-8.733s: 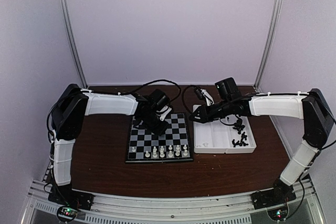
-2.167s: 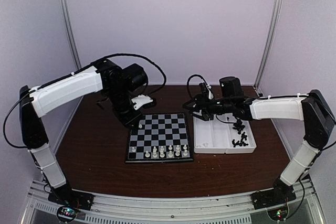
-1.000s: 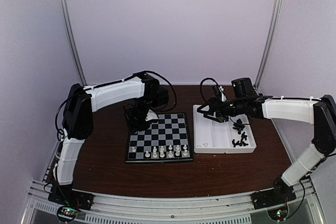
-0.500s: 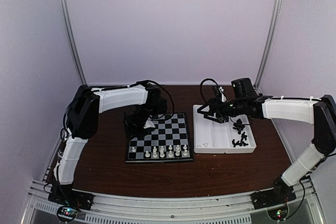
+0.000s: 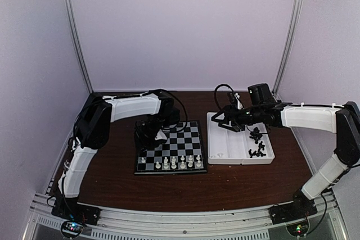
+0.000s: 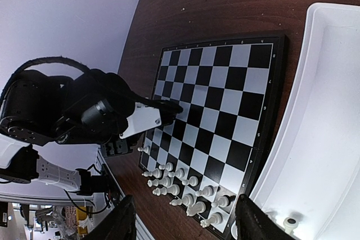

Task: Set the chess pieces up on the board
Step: Place the chess piece on the chessboard, then pick up the chess piece from the chessboard.

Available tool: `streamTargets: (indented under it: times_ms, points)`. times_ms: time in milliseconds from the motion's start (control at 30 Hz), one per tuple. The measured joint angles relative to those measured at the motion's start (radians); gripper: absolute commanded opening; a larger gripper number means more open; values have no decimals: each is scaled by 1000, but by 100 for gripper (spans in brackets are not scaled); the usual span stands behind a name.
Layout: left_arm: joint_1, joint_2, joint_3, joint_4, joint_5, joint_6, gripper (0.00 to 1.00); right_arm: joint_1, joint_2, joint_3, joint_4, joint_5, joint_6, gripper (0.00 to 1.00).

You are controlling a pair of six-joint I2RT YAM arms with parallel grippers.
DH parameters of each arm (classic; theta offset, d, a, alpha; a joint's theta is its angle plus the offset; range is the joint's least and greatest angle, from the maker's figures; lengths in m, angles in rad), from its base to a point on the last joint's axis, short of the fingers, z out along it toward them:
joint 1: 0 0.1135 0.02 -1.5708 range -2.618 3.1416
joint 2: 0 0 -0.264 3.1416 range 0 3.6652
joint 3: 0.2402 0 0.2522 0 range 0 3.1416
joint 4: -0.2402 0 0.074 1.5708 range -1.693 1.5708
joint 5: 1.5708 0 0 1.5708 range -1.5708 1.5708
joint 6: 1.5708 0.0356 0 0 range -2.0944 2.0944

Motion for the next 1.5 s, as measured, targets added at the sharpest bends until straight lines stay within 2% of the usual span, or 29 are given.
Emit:
streamTargets:
  times_ms: [367,533,733,900,1033,1167,1200,1233,1267,1367,1500]
  points:
    - [2,0,23,22,4,-1,28,0,0,0,0,0,1,60]
    - [4,-26,10,69,17,-21,35,0,0,0,0,0,1,59]
    - [22,-179,-121,193,59,-58,39,0,0,0,0,0,2,60]
    - [35,-335,-315,365,76,-119,56,0,0,0,1,0,3,59]
    - [46,-455,-525,544,125,-175,62,0,0,0,0,0,5,61]
    - [52,-512,-644,694,152,-219,63,0,0,0,-4,5,1,69]
    - [53,-518,-660,723,155,-227,70,0,0,0,-9,8,-2,78]
    - [53,-524,-674,754,158,-235,74,0,0,1,-20,15,-12,91]
    - [53,-528,-685,781,158,-239,75,0,0,4,-38,26,-31,99]
    - [53,-533,-706,854,161,-259,74,0,0,22,-98,68,-71,100]
    - [55,-534,-712,908,161,-267,62,-1,0,47,-154,124,-123,100]
